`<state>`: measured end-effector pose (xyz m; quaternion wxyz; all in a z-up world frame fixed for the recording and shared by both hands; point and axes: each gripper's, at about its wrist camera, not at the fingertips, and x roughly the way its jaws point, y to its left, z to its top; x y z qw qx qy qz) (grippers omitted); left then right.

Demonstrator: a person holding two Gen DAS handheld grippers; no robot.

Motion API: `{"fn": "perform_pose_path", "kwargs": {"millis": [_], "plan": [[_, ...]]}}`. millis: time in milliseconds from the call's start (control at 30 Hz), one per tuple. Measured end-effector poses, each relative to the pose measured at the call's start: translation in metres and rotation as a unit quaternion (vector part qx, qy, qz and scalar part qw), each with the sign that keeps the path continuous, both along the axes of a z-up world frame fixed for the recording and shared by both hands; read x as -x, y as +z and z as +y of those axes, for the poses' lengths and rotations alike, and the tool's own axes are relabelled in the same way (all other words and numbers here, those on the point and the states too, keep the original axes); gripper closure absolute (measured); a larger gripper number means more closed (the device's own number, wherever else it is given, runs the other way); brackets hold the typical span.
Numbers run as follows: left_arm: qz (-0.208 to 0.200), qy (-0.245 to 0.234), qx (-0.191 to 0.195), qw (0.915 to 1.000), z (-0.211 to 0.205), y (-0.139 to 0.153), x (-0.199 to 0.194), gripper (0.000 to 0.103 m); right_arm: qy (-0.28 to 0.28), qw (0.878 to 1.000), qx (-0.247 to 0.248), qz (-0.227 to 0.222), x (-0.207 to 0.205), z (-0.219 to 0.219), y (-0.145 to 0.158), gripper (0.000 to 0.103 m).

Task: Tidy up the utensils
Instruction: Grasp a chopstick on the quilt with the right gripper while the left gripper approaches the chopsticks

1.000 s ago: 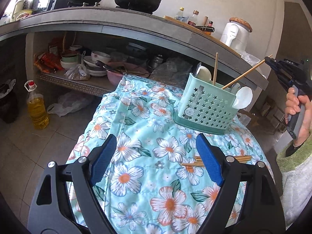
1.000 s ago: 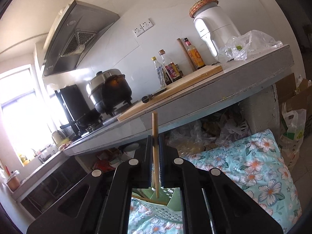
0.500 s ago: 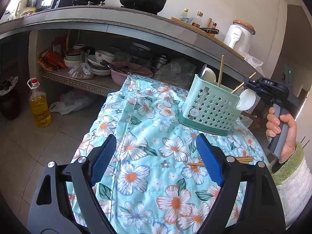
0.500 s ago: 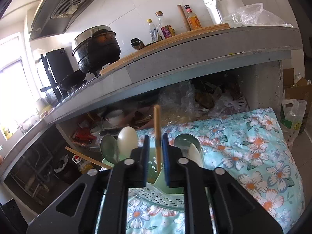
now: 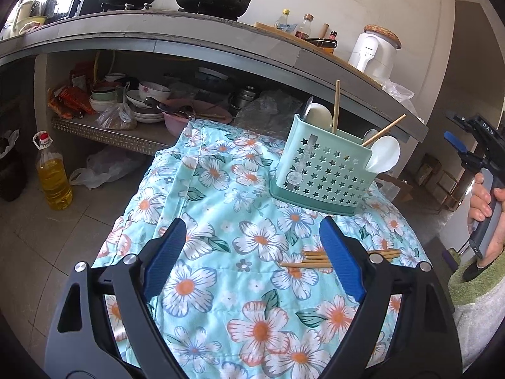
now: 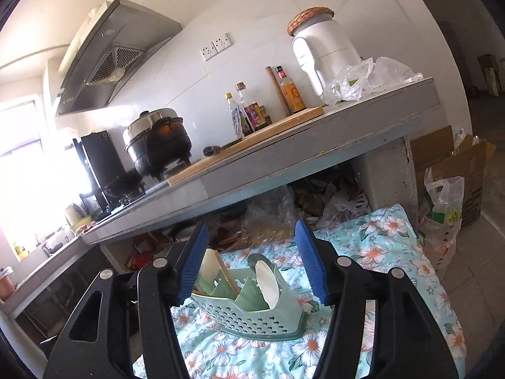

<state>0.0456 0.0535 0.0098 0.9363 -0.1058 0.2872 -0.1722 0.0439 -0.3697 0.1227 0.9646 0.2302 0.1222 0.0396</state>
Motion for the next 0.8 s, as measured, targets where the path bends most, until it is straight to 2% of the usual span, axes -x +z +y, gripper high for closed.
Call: {"fn": "perform_pose_path", "kwargs": {"millis": [100, 233, 333, 533, 667, 800], "plan": [[-0.001, -0.005, -0.003, 1.0, -0.006, 0.002, 0.0, 0.02, 0.003, 1.0, 0.003, 0.024, 0.014, -0.004, -0.01, 0.046], [0.002, -0.016, -0.007, 0.9999, -0.017, 0.002, 0.0, 0.02, 0.009, 0.996, -0.008, 0.085, 0.024, -0.011, -0.043, 0.046], [0.007, -0.026, -0.01, 0.9996, -0.026, 0.001, -0.001, 0.02, 0.015, 0.989, -0.044, 0.142, 0.029, -0.019, -0.078, 0.046], [0.025, -0.066, -0.018, 0.9974, -0.054, -0.004, 0.001, 0.02, 0.024, 0.97, -0.093, 0.226, 0.041, -0.022, -0.135, 0.046], [0.055, -0.112, -0.011, 0.9921, -0.079, -0.014, 0.003, 0.024, 0.026, 0.963, -0.1, 0.247, 0.046, -0.021, -0.154, 0.046], [0.103, -0.164, 0.008, 0.9811, -0.107, -0.031, -0.001, 0.035, 0.048, 0.963, -0.069, 0.256, 0.034, -0.021, -0.153, 0.046]]}}
